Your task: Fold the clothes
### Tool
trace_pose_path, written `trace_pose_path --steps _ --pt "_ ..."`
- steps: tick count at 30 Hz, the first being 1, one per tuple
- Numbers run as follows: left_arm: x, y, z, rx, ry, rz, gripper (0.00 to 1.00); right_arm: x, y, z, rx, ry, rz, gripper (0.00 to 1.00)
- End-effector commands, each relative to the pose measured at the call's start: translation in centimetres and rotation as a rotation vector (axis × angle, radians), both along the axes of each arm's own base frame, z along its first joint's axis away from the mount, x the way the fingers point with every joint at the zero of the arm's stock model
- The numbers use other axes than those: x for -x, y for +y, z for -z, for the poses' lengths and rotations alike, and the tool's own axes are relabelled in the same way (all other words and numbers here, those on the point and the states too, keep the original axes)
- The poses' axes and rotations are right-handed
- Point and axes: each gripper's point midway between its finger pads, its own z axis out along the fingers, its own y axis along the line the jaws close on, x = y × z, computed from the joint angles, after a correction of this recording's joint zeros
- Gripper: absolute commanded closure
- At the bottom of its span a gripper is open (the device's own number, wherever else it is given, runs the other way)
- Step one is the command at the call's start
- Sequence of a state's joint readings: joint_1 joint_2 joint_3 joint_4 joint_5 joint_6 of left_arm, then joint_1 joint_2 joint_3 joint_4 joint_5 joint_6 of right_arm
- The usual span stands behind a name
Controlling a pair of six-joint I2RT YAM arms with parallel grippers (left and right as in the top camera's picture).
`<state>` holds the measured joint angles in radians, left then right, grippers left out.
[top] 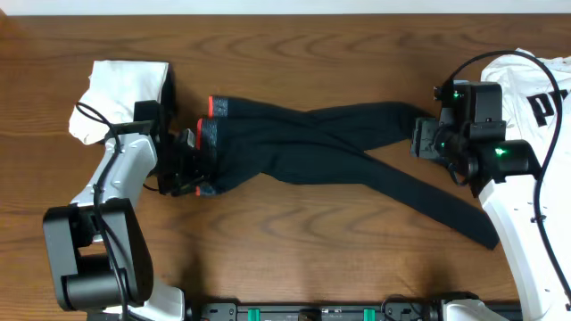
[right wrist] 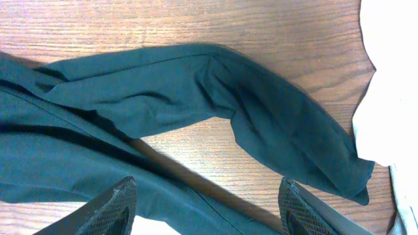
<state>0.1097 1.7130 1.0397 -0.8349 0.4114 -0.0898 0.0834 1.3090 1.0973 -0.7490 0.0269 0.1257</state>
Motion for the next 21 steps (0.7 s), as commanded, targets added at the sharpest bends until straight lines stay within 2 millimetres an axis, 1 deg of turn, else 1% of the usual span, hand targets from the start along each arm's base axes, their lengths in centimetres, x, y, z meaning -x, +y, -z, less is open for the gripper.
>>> trace_pose_path --steps 1,4,6,9,12,16,18,19,21 --pt "0.7 0.2 0.6 -0.008 0.028 0.004 0.75 -0.1 -0.5 0.1 0.005 0.007 0.021 0.32" --pt "1.0 0.2 0.2 -0.006 0.041 0.001 0.89 0.0 -0.5 0.2 0.005 0.010 0.021 0.32" --pt "1.1 0.1 -0.7 -0.005 0.048 -0.004 0.94 0.2 -0.5 0.3 0.006 0.022 0.021 0.33" --pt "0.9 0.1 -2.7 -0.008 0.022 -0.004 0.94 1.1 -0.6 0.9 0.001 0.062 0.034 0.36" --pt "0.6 0.2 -4.9 -0.015 -0.049 -0.005 0.94 2.5 -0.8 1.7 -0.007 0.127 0.069 0.36" --pt "0.4 0.2 -7.6 -0.027 -0.151 -0.016 0.94 4.2 -2.4 2.4 0.037 0.198 0.158 0.36" --pt "0.4 0.2 -8.5 -0.031 -0.186 -0.019 0.92 4.3 -2.8 2.6 0.040 0.209 0.171 0.36" --pt "0.4 0.2 -8.8 -0.032 -0.197 -0.019 0.90 4.3 -2.9 2.7 0.033 0.211 0.173 0.36" --pt "0.4 0.2 -9.0 -0.033 -0.205 -0.019 0.89 4.1 -2.7 3.0 0.022 0.219 0.169 0.37"
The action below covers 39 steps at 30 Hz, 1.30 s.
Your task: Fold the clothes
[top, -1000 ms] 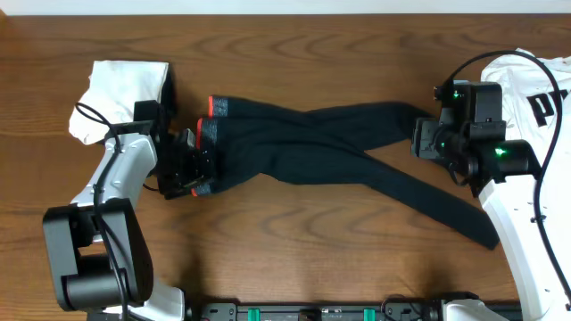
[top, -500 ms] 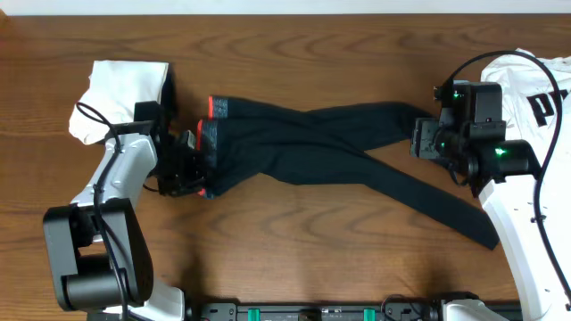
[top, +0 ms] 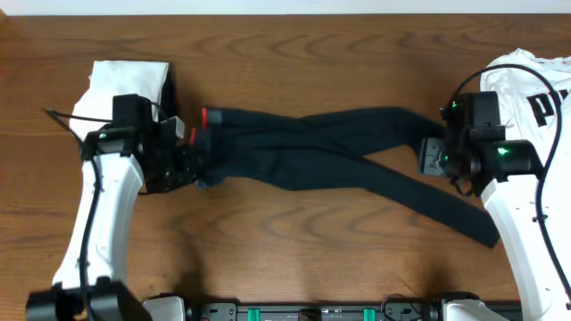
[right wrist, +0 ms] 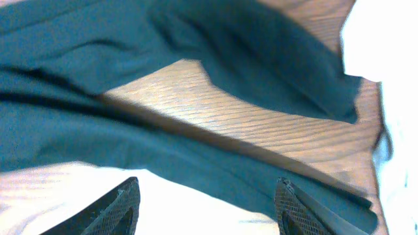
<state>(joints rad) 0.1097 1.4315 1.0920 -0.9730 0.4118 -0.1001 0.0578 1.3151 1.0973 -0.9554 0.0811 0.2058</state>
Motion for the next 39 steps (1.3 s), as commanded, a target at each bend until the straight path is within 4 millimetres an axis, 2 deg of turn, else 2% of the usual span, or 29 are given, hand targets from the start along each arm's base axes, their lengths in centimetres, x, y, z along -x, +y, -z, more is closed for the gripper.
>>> trace_pose_path --steps 1,7,12,13,16,20,23,26,28,32,35,39 --pt "-0.2 0.3 -0.5 -0.012 -0.011 -0.010 0.89 -0.3 -0.7 0.7 0.004 0.019 0.046 0.37" --pt "0.9 0.2 0.8 -0.008 0.049 -0.010 0.86 -0.4 -0.4 3.5 -0.001 0.120 0.042 0.36" --pt "2.3 1.5 2.7 -0.086 0.127 -0.021 0.83 -0.3 0.3 6.1 -0.037 0.210 0.025 0.36" --pt "2.6 1.6 3.0 -0.095 0.142 -0.021 0.79 -0.2 0.5 6.6 -0.043 0.228 0.023 0.36" --pt "3.0 1.6 3.4 -0.091 0.171 -0.020 0.37 0.1 0.6 7.5 -0.050 0.270 0.018 0.36" --pt "2.8 1.6 3.6 -0.091 0.170 -0.020 0.19 1.0 0.6 7.9 -0.051 0.316 0.019 0.35" --pt "2.4 1.6 3.6 -0.093 0.153 -0.021 0.17 1.6 0.6 7.9 -0.049 0.340 0.020 0.35" --pt "1.4 1.7 3.5 -0.094 0.117 -0.038 0.17 1.2 0.6 7.9 -0.050 0.324 0.020 0.35" --pt "0.0 1.9 3.4 -0.093 0.068 -0.074 0.17 0.3 0.7 7.8 -0.052 0.288 0.018 0.34" --pt "-4.3 2.3 2.5 -0.101 -0.108 -0.102 0.17 -1.2 0.9 7.6 -0.066 0.225 0.013 0.34" --pt "-6.6 2.6 2.0 -0.106 -0.197 -0.106 0.17 -1.6 1.2 7.6 -0.079 0.209 0.007 0.35" --pt "-8.5 2.8 3.2 -0.108 -0.228 -0.108 0.17 -1.8 1.2 7.5 -0.076 0.204 -0.002 0.34"
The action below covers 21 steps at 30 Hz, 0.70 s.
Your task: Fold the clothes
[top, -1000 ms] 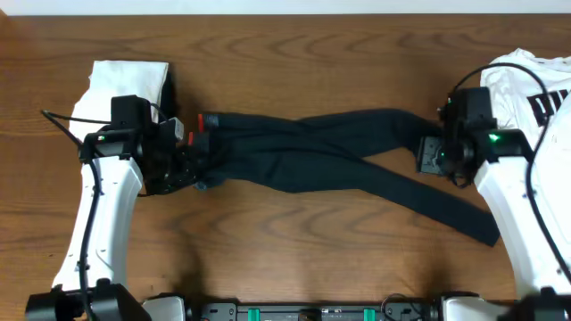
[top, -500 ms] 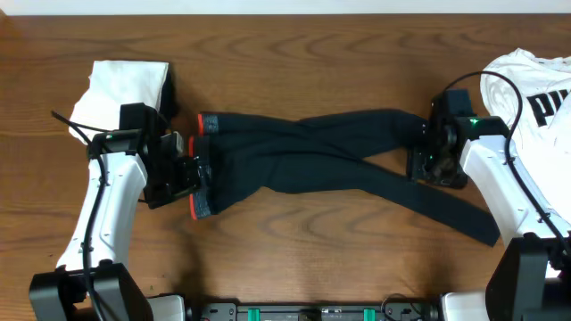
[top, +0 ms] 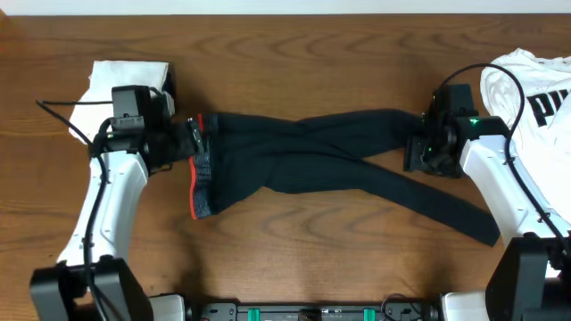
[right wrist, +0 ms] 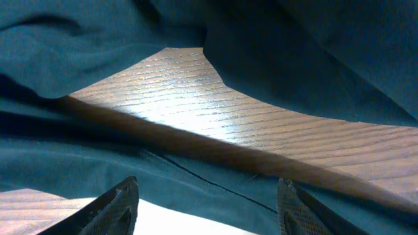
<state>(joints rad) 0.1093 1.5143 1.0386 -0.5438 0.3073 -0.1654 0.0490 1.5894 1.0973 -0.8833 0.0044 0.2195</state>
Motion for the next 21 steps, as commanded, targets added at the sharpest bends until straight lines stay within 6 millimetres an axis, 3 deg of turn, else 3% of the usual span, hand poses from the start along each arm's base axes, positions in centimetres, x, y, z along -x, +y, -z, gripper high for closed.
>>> trace_pose_path --steps 1,9,11,12,15,21 --pt "-0.7 0.2 2.2 0.006 0.038 -0.017 0.17 -0.2 0.1 0.0 -0.008 -0.004 -0.007 0.34" --pt "-3.4 0.4 6.9 0.012 0.048 -0.016 0.18 -0.6 0.1 0.0 -0.007 -0.019 -0.014 0.34" --pt "-3.6 0.1 7.4 0.030 0.047 -0.007 0.25 -0.6 0.1 0.0 -0.006 -0.019 -0.014 0.34" --pt "-3.7 -0.4 7.3 0.055 0.043 0.005 0.30 -0.6 0.1 0.0 -0.006 -0.019 -0.014 0.34" --pt "-4.1 -2.1 6.4 0.150 0.009 0.053 0.57 -0.6 0.1 0.0 -0.006 -0.019 -0.014 0.34" --pt "-5.2 -3.7 3.1 0.250 -0.042 0.097 0.93 -0.7 0.1 -0.1 -0.004 -0.023 -0.022 0.34"
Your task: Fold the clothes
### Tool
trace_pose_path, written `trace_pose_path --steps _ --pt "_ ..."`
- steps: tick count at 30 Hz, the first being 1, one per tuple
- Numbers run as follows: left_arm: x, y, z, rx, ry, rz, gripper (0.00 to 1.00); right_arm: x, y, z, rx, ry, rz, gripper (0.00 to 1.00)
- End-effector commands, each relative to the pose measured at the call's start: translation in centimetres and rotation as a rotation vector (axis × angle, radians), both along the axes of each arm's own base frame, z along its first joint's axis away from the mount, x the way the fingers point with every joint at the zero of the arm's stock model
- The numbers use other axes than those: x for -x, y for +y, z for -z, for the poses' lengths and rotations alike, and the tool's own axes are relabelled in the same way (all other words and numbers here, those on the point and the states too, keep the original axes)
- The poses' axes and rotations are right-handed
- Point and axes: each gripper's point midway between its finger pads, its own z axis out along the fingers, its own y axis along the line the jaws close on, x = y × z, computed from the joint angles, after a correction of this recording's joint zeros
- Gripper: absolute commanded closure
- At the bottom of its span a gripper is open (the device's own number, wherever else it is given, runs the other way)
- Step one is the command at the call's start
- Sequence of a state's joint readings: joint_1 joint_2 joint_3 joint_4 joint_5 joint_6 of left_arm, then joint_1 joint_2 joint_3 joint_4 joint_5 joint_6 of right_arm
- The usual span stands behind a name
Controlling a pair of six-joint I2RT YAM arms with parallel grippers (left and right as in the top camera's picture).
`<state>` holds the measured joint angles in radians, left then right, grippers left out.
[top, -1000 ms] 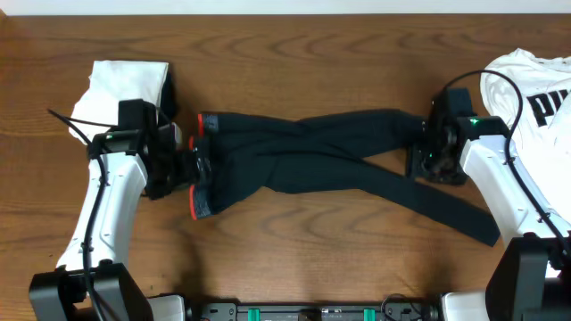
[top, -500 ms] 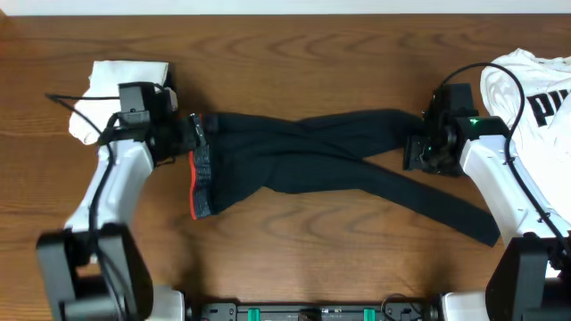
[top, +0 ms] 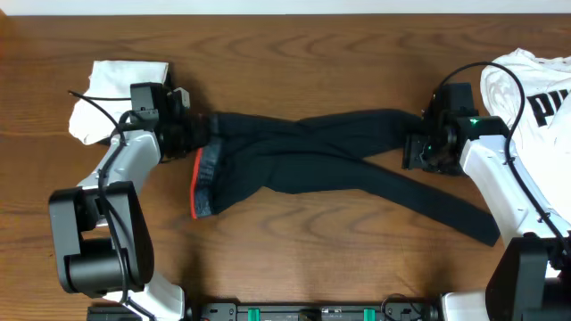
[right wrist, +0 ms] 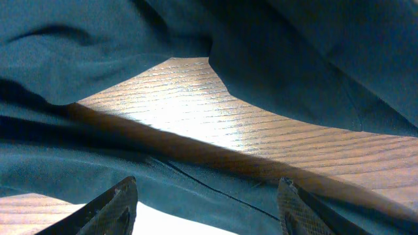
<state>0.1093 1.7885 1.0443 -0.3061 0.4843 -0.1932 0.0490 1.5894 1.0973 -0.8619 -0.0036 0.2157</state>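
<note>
Dark teal pants lie across the table with the legs crossed. Their red-trimmed waistband runs down the left end. My left gripper sits at the waistband's upper corner and looks shut on it. My right gripper is low at the end of the upper leg. The right wrist view shows that gripper open, fingertips wide apart just above the pants fabric, with bare wood between the two legs.
A folded white cloth lies at the far left behind the left arm. A white T-shirt with black print lies at the right edge, beside the right arm. The lower pant leg ends near the front right.
The left arm has dropped and swung in, with its gripper still at the waistband's upper corner. The right gripper has barely shifted and stays open over the leg.
At first the left gripper held the bunched waistband low at the left, the right one open above the leg ends. Then the waist was higher and further back. By 0.7 s ago the waistband lay spread downward and the right gripper was low over the fabric, as now.
</note>
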Motion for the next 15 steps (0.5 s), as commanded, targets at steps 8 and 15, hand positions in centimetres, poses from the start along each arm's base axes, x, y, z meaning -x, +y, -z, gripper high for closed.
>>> trace_pose_path --steps 8,15 --pt "-1.3 -1.4 -12.9 0.066 -0.259 0.047 0.94 -0.2 -0.1 0.0 0.010 -0.004 -0.049 0.34" --pt "2.7 -2.0 -17.3 0.060 -0.288 0.051 0.94 -0.2 0.0 0.0 0.007 -0.004 -0.049 0.33"
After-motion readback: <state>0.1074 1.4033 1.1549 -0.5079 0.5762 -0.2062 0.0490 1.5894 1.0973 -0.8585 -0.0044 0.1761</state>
